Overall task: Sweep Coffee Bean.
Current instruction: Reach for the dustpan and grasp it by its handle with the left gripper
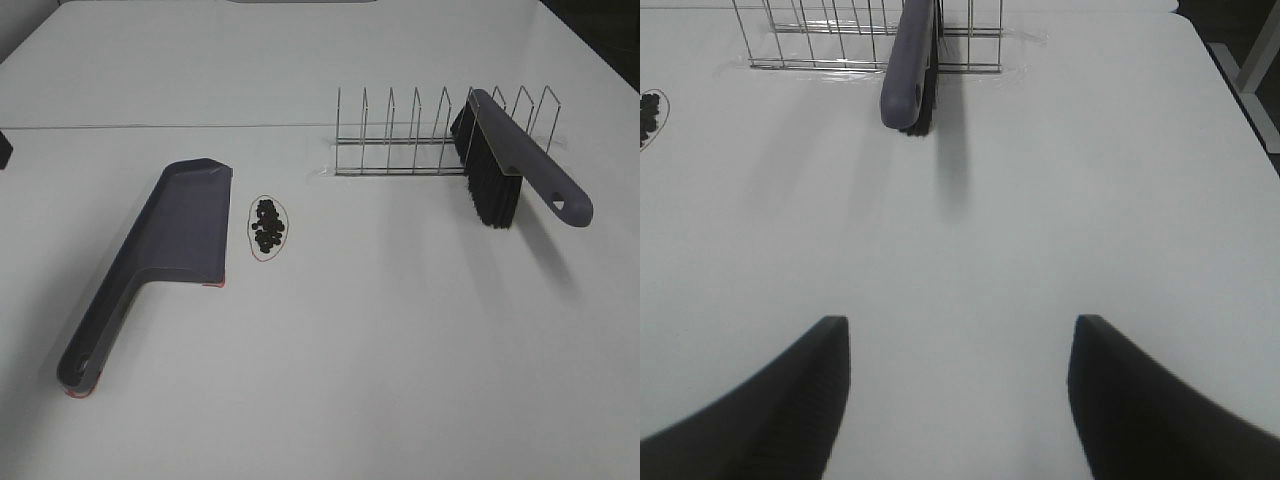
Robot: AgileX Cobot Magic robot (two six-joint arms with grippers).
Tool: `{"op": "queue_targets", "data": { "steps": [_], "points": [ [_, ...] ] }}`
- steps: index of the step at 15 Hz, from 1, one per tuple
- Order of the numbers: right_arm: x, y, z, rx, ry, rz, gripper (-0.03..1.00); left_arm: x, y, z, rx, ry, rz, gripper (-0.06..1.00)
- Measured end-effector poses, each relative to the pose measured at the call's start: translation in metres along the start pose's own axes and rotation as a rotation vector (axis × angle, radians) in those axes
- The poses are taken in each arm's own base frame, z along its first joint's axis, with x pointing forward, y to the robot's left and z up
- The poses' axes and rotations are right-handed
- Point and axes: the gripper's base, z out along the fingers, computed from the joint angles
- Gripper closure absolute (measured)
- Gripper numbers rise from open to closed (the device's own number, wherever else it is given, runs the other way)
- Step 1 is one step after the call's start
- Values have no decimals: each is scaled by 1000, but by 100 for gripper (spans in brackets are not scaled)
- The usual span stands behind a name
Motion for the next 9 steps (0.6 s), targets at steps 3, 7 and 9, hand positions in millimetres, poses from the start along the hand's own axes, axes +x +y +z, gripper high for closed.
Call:
{"op": "queue_targets", "data": {
  "steps": [3, 7, 9],
  "points": [
    [0, 0, 0, 0, 0, 0, 36, 4, -5, 35, 24, 141, -17, 29],
    [0, 0, 0, 0, 0, 0, 36, 6, -34, 67, 14, 202, 10, 29],
    [0, 0, 0, 0, 0, 0, 36, 9, -39, 80, -15, 241, 5, 29]
  ]
}}
